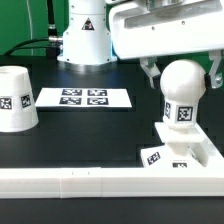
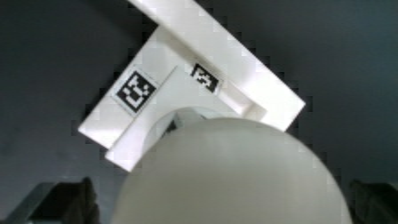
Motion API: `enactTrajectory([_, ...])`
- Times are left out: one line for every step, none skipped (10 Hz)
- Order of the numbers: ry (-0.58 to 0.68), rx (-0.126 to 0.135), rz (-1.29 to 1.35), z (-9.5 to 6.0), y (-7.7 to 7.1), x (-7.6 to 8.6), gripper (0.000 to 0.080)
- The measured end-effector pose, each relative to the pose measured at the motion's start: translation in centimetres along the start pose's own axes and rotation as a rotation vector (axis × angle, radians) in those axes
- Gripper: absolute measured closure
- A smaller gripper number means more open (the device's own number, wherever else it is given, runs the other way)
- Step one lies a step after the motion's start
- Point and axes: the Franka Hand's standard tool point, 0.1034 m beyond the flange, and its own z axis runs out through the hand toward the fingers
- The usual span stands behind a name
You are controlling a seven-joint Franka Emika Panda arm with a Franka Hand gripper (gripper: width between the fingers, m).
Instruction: Assemble lamp
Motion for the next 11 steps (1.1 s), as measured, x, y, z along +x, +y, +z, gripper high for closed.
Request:
enactTrajectory([0.0, 0.0, -0.085, 0.0, 0.01, 0.0, 0.0101])
enactTrajectory([0.0, 0.0, -0.156, 0.01, 0.01, 0.0, 0.0101])
enactTrajectory([0.0, 0.0, -0.217, 0.01, 0.03, 0.01, 0.0101])
enactTrajectory([0.0, -0.001, -0.302, 0.01, 0.05, 0.02, 0.0101])
enactTrajectory([0.0, -0.002, -0.366, 0.04, 0.06, 0.0, 0.0101])
enactTrajectory([0.007, -0.025, -0.456, 0.13, 0.0, -0.19, 0.0101])
enactTrajectory([0.014, -0.047, -0.576, 0.1, -0.05, -0.21, 0.0101])
enactTrajectory([0.022, -0.066, -0.693, -0.01, -0.15, -0.1, 0.0101])
enactTrajectory([0.023, -0.077, -0.796, -0.05, -0.18, -0.04, 0.0101])
enactTrajectory([0.024, -0.084, -0.874, -0.1, -0.22, 0.06, 0.0101])
enactTrajectory([0.021, -0.096, -1.002, -0.07, -0.15, 0.2, 0.0101])
